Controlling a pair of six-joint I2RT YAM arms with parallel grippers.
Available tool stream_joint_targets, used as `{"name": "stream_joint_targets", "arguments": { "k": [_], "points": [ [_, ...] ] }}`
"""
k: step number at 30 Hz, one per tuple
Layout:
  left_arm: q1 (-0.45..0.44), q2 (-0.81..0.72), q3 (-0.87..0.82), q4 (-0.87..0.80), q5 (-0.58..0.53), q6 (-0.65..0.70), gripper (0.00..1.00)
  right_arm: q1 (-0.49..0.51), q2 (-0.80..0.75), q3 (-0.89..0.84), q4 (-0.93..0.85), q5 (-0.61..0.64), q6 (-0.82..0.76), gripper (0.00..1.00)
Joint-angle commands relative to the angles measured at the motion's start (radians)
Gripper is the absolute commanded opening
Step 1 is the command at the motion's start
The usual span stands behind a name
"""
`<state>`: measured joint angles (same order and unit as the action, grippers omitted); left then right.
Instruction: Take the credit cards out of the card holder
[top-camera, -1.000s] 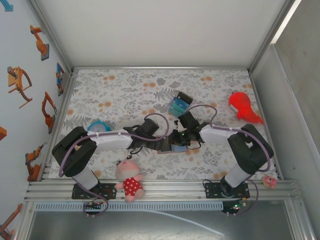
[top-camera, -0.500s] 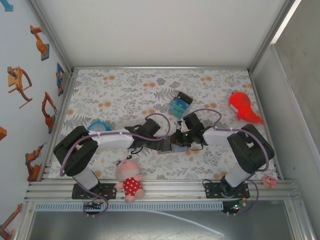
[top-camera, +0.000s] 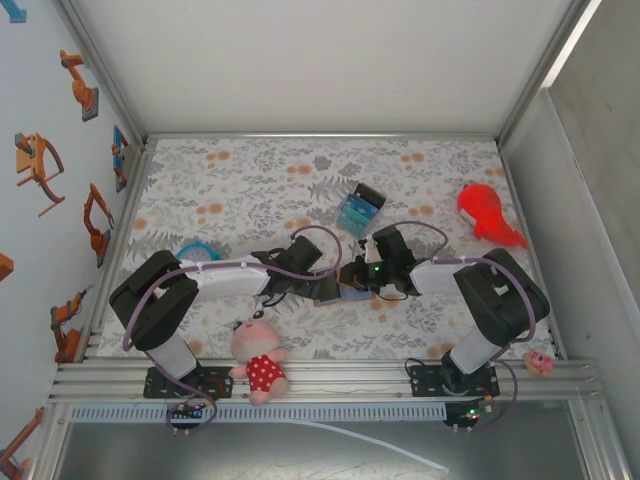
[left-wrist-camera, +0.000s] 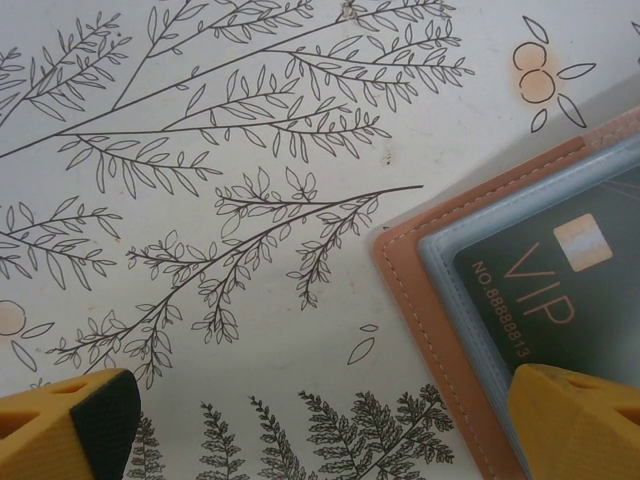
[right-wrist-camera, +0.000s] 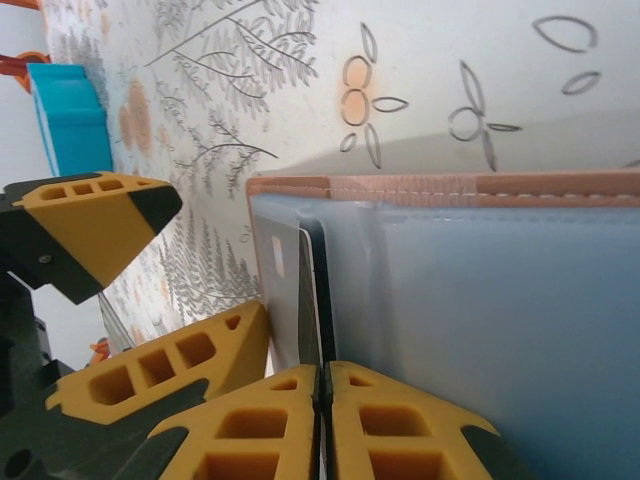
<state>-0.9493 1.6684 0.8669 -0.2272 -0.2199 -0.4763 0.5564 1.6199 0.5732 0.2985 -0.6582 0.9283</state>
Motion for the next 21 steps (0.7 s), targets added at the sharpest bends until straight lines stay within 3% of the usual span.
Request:
{"name": "stream_joint_targets", "arguments": {
  "k": [1,6,10,21],
  "points": [
    [-0.008,0.035,0.012,-0.047,0.005,0.024,0.95,0.002,0.027,-0.008,0.080,-0.047,0.029,0.10],
    [-0.008,0.031,0.013,-0.047,0.002,0.022,0.95,0.002,0.035,-0.013,0.086,-0.046,0.030,0.09],
    [-0.009,0.028,0.016,-0.054,-0.008,0.023,0.96,-0.004,0.026,-0.016,0.058,-0.024,0.017,0.00],
    [-0.008,0.023,0.017,-0.069,-0.035,0.021,0.96,-0.056,-0.040,-0.008,-0.073,0.041,-0.056,0.00]
  ]
}}
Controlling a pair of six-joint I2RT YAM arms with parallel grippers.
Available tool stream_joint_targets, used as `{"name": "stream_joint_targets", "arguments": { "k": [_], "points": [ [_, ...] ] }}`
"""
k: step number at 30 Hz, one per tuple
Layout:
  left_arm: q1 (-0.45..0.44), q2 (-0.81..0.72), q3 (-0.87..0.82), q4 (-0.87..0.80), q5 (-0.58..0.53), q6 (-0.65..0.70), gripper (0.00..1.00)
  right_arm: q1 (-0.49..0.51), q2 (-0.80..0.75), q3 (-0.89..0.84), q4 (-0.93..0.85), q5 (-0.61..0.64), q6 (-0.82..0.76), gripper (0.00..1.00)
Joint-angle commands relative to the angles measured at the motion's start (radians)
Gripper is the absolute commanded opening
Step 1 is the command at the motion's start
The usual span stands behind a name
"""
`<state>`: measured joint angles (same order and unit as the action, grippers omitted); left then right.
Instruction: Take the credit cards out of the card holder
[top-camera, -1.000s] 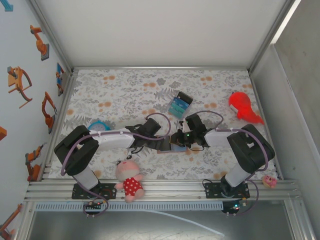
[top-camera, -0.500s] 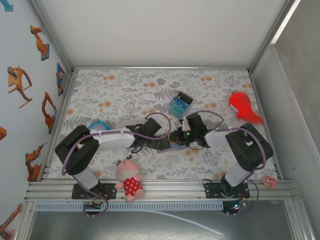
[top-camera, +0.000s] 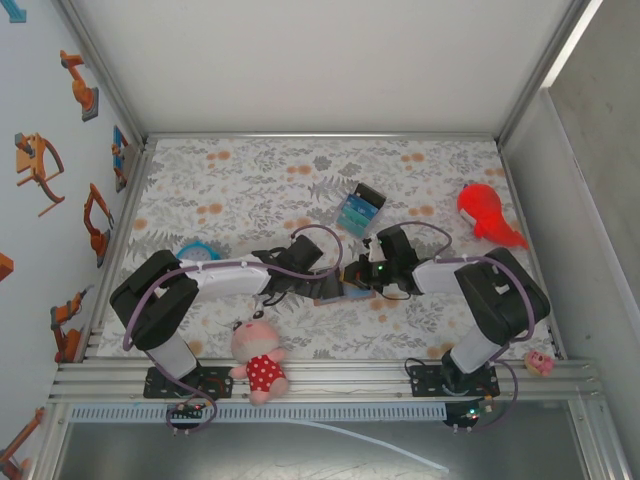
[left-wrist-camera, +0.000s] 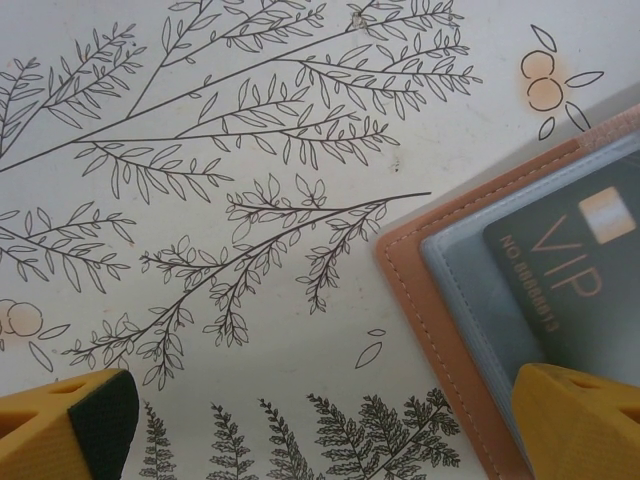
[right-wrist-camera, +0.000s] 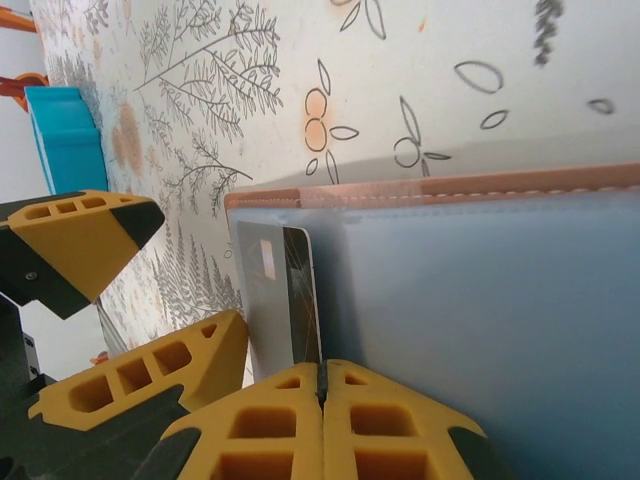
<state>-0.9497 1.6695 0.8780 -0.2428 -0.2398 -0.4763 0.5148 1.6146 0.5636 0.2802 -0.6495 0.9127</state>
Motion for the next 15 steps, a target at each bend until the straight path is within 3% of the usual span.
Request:
{"name": "stream_joint_targets", "arguments": {
  "k": [1,15],
  "points": [
    [-0.006,0.022,0.007,-0.052,-0.016,0.023,0.96,-0.018,-0.039,0.005,-0.067,0.038,-0.046,0.00],
    [-0.006,0.048,0.074,-0.045,-0.045,0.070,0.97,-0.025,-0.044,0.019,-0.102,0.038,-0.062,0.00]
  ]
}}
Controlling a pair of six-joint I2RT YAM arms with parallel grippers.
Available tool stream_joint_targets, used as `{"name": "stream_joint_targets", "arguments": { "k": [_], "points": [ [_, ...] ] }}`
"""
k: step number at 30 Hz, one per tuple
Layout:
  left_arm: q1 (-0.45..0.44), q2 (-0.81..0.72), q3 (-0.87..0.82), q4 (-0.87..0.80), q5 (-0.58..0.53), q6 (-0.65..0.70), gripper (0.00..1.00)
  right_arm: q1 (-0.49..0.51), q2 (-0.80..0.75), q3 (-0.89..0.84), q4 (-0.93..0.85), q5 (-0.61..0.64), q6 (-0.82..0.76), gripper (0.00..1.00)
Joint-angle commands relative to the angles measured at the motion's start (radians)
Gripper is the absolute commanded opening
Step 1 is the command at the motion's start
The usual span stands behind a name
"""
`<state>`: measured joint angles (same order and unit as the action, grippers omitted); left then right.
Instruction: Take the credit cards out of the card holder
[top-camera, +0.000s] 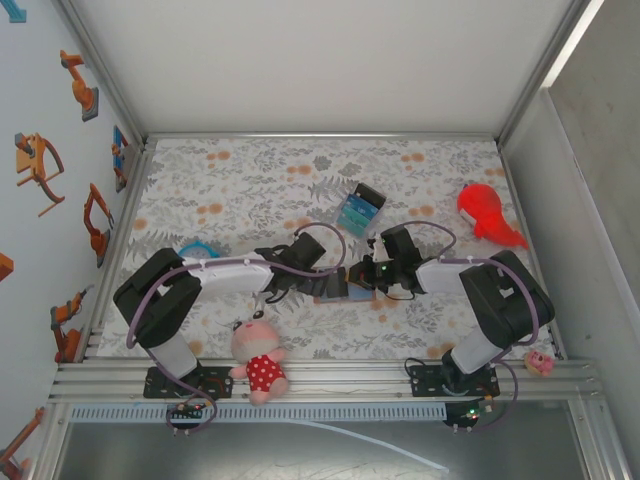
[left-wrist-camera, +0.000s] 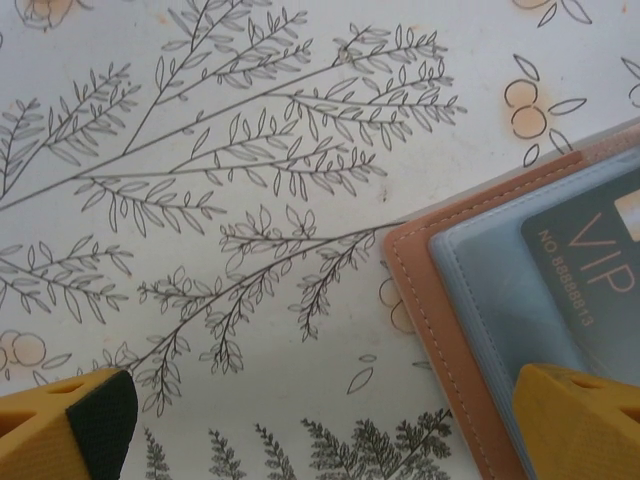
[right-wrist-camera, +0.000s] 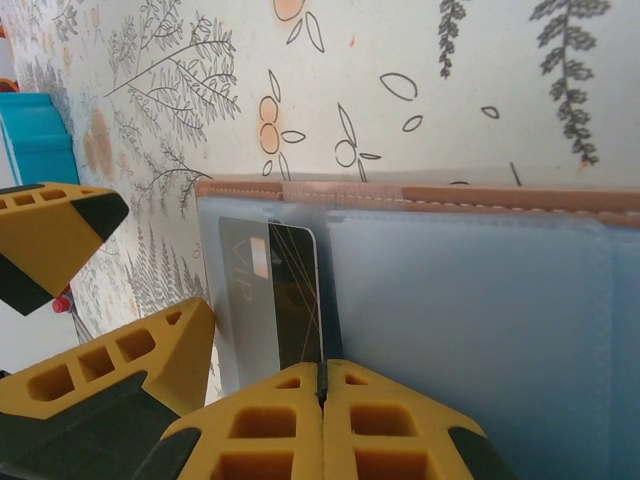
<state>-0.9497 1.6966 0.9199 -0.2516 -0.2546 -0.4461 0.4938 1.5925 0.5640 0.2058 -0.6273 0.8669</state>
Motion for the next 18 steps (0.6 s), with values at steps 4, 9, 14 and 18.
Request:
{"name": "stream_joint_targets", "arguments": {
  "k": [4,9,14,18],
  "points": [
    [-0.006,0.021,0.063,-0.049,-0.030,0.056,0.97,-0.004,-0.029,0.016,-0.029,0.027,-0.014,0.00],
    [-0.008,-0.013,0.071,-0.056,-0.027,0.060,0.98,-0.004,-0.042,0.004,-0.035,0.045,-0.013,0.00],
    [-0.009,-0.026,0.076,-0.050,-0.026,0.061,0.99,-0.004,-0.060,-0.004,-0.043,0.058,-0.011,0.00],
    [-0.013,0.005,0.091,-0.033,-0.015,0.063,0.99,-0.004,-0.072,-0.009,-0.056,0.072,-0.011,0.00]
  ]
}}
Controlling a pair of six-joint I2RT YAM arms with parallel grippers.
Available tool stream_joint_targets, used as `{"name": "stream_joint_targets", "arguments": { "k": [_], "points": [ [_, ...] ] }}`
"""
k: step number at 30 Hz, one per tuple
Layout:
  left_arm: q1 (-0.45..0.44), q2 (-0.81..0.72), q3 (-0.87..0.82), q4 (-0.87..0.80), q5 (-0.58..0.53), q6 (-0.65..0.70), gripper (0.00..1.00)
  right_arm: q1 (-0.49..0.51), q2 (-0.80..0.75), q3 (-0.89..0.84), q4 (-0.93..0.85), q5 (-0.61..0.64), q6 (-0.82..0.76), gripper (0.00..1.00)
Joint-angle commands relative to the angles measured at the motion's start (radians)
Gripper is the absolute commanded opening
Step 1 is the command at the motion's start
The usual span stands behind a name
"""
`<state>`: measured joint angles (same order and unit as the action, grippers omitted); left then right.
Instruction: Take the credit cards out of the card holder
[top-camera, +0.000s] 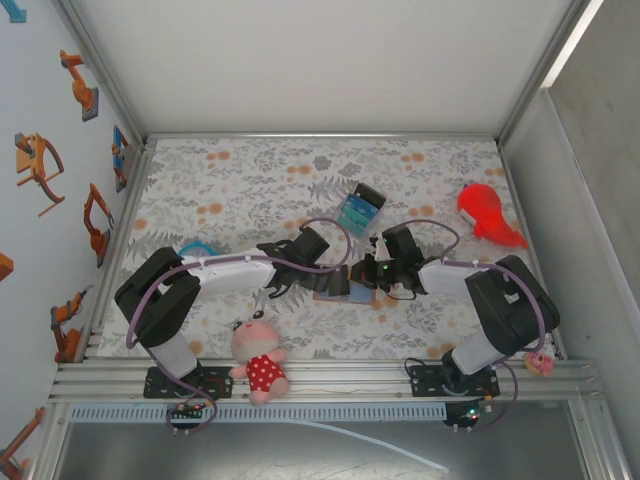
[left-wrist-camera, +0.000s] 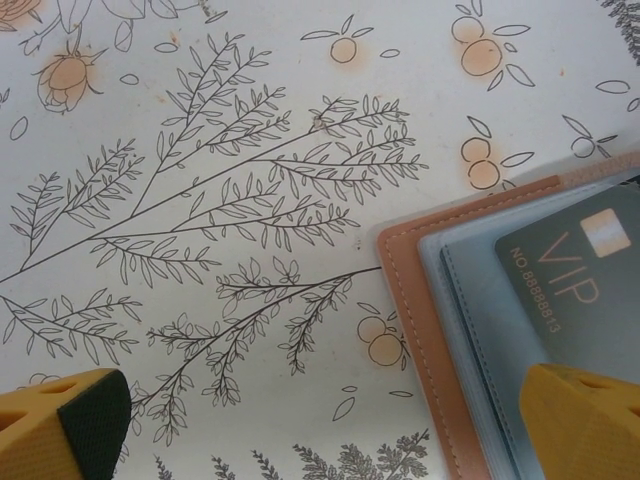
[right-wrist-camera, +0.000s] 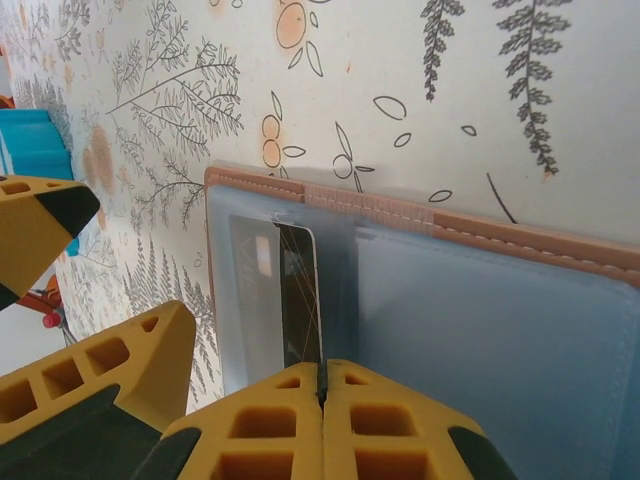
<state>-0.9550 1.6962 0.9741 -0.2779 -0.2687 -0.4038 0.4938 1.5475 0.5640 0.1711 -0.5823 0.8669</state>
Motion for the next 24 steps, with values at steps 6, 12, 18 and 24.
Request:
{"name": "stream_joint_targets", "arguments": {
  "k": [6,12,18,24],
  "points": [
    [-0.013,0.043,0.057,0.018,0.015,0.027,0.98,-0.004,-0.041,-0.017,-0.038,0.049,-0.010,0.00],
    [-0.014,0.071,0.064,0.017,0.022,0.028,0.97,-0.005,-0.054,-0.023,-0.047,0.061,-0.005,0.00],
    [-0.015,0.089,0.063,0.017,0.032,0.026,0.97,-0.006,-0.078,-0.032,-0.060,0.075,-0.002,0.00],
    [-0.014,0.106,0.068,0.010,0.040,0.023,0.97,-0.007,-0.088,-0.055,-0.025,0.070,0.028,0.00]
  ]
}}
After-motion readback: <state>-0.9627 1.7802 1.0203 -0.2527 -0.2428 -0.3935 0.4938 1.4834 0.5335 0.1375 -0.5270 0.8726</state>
